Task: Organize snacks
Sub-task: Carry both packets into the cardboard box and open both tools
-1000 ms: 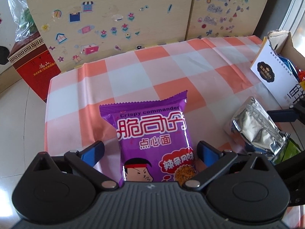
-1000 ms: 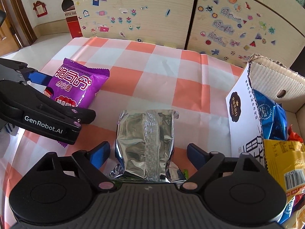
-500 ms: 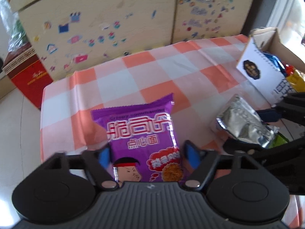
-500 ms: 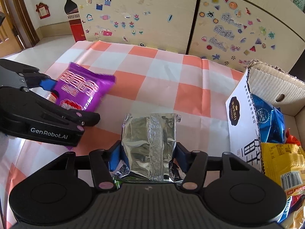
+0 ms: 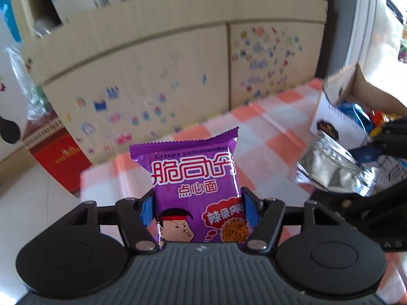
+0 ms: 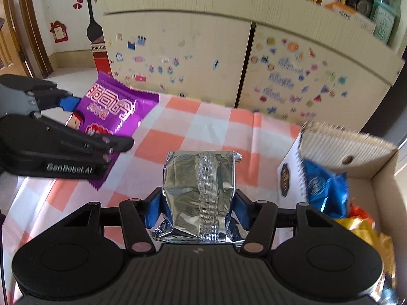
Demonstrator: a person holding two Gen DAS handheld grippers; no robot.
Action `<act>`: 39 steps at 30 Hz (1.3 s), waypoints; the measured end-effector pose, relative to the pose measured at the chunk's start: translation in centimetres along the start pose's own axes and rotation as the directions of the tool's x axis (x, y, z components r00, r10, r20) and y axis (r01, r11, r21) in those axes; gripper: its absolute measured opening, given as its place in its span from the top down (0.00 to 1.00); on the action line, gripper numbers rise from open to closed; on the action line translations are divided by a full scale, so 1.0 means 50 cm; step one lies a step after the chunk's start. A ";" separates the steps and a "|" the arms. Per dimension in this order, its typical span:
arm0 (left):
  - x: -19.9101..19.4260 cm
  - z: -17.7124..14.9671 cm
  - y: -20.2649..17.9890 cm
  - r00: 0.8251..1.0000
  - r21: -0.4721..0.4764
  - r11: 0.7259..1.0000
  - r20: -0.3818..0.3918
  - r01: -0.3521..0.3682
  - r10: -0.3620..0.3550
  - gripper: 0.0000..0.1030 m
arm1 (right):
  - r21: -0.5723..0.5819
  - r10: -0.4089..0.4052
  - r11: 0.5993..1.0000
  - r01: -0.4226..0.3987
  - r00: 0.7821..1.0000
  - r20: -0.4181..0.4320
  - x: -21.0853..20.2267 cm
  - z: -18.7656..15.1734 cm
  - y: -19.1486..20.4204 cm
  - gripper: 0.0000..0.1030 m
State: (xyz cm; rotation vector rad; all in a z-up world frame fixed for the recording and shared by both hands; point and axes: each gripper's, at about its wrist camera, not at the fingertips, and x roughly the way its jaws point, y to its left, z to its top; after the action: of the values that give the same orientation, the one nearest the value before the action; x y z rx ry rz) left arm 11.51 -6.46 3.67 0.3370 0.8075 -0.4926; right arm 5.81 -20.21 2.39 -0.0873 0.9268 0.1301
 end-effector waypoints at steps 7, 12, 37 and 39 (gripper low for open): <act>-0.030 0.009 -0.031 0.992 0.047 0.997 0.115 -0.063 0.057 0.37 | -0.033 -0.039 0.999 0.041 0.997 0.067 -0.042 0.007 -0.005 0.37; -0.046 0.018 -0.059 0.983 0.064 0.995 0.174 -0.070 0.058 0.37 | -0.056 -0.063 0.996 0.069 0.992 0.108 -0.071 0.005 -0.009 0.37; -0.078 0.064 -0.207 0.956 0.105 0.994 0.289 0.024 -0.054 0.36 | 0.138 -0.206 0.974 0.181 0.957 0.203 -0.237 -0.045 -0.191 0.37; -0.083 0.068 -0.221 0.952 0.109 0.993 0.298 0.042 -0.073 0.37 | 0.165 -0.218 0.968 0.187 0.956 0.199 -0.241 -0.051 -0.208 0.37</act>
State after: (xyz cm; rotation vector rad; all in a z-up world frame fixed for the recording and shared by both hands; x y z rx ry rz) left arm 5.15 -16.08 7.88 0.3232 0.4973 -0.6251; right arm -1.82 -31.72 10.72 -0.0327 0.7029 -0.1172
